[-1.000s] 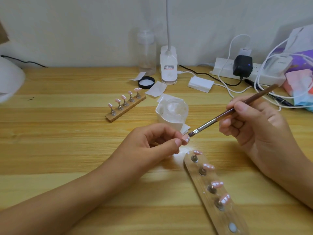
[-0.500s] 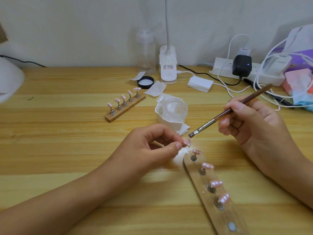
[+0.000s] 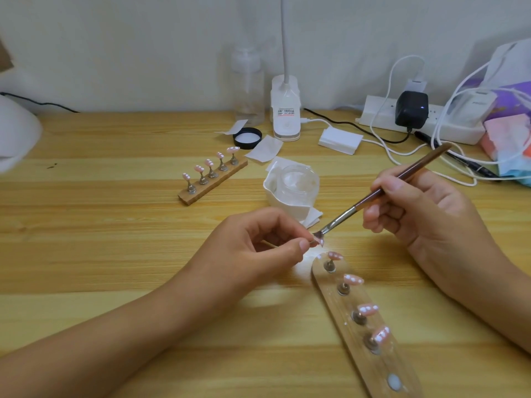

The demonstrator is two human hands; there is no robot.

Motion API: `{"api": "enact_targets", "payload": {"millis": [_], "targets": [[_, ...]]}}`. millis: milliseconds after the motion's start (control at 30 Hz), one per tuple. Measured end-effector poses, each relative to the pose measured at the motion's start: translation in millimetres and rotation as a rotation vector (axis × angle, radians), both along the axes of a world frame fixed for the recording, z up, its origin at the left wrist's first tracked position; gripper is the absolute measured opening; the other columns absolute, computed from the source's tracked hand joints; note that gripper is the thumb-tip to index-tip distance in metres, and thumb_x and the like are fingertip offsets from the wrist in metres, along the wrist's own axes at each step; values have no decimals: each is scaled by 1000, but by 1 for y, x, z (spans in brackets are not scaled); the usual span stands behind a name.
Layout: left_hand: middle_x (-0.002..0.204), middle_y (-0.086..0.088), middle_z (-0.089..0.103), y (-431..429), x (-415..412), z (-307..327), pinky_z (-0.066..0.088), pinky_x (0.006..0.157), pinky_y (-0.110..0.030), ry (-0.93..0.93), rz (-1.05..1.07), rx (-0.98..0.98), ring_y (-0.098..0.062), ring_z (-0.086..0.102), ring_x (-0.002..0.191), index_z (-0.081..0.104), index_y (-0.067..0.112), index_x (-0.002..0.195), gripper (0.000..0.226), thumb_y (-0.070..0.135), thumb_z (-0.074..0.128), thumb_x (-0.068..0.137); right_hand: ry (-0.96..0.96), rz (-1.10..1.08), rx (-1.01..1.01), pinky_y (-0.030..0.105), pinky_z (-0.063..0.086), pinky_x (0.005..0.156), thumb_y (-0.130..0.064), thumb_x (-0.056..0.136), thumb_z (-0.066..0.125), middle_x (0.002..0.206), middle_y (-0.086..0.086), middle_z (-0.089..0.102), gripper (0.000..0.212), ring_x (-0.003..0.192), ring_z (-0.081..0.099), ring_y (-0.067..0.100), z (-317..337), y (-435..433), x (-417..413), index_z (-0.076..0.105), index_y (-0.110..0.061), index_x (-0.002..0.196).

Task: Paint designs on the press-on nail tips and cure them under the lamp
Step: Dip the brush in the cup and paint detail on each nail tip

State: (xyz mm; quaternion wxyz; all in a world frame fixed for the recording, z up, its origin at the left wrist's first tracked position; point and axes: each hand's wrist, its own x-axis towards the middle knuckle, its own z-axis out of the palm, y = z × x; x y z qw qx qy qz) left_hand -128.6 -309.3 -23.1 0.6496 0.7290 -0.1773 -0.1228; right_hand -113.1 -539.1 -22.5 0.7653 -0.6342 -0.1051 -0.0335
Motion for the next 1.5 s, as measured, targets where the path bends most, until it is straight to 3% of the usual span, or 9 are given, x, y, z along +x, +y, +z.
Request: {"api": "enact_targets", "payload": {"millis": [267, 567, 800, 1000, 1133, 1233, 1300, 1400, 1500], "targets": [[70, 2, 71, -2, 1, 2, 50, 62, -16, 89, 32, -141, -6, 64, 64, 70, 9, 86, 14, 19, 68, 77, -72, 11, 80, 21, 54, 63, -15, 92, 50, 70, 0, 69, 27, 66, 67, 13, 2, -4, 2, 73, -27, 83], [70, 0, 72, -2, 1, 3, 51, 62, -17, 113, 34, -161, -8, 65, 64, 72, 16, 78, 7, 20, 68, 74, -39, 52, 69, 20, 55, 61, -15, 88, 48, 67, 4, 70, 31, 64, 69, 15, 4, 0, 1, 74, -27, 77], [70, 1, 71, -2, 1, 3, 51, 61, -17, 115, 42, -164, -7, 65, 64, 70, 9, 82, 13, 19, 67, 73, -36, -31, 24, 20, 55, 63, -17, 88, 53, 73, 8, 72, 13, 70, 70, 17, -3, -2, 3, 67, -17, 88], [77, -3, 74, 0, 2, 0, 52, 65, -16, 111, 70, -161, -8, 68, 71, 77, 13, 84, 17, 24, 68, 74, -227, -63, 35, 23, 53, 77, -18, 93, 56, 84, 0, 70, 17, 84, 67, 15, -4, -11, 5, 70, -27, 98], [87, -1, 77, 0, 3, 1, 52, 67, -14, 106, 64, -219, -7, 71, 79, 77, 19, 94, 20, 21, 66, 77, -413, -108, -289, 27, 50, 88, -12, 96, 58, 97, -2, 67, 20, 95, 63, 17, -2, -21, 7, 68, -24, 110], [87, -4, 77, 0, 2, 2, 51, 68, -14, 88, 50, -248, -7, 70, 78, 78, 22, 93, 13, 18, 72, 82, -753, -124, -947, 25, 45, 94, 0, 92, 54, 115, 2, 61, 35, 107, 60, 18, 5, -37, 11, 64, -14, 122], [87, -1, 76, 0, -1, 4, 50, 69, -14, 35, 46, -224, -7, 68, 80, 78, 29, 88, 13, 19, 74, 80, -886, -103, -1274, 32, 48, 90, 6, 88, 53, 118, 10, 60, 40, 105, 59, 24, 6, -46, 15, 64, -7, 125], [78, 10, 68, -2, -7, 7, 45, 68, -14, -93, 53, -149, -7, 58, 73, 76, 33, 85, 10, 27, 78, 78, -799, -51, -1410, 46, 55, 80, 16, 85, 59, 115, 17, 65, 45, 100, 64, 34, 2, -45, 16, 69, -6, 122], [66, 13, 47, -3, -18, 9, 35, 63, -13, -363, 35, -24, -4, 42, 64, 74, 35, 83, 7, 32, 79, 78, -763, 38, -1380, 45, 56, 77, 12, 88, 61, 111, 14, 68, 41, 97, 66, 32, 2, -42, 16, 70, -9, 122]]}}
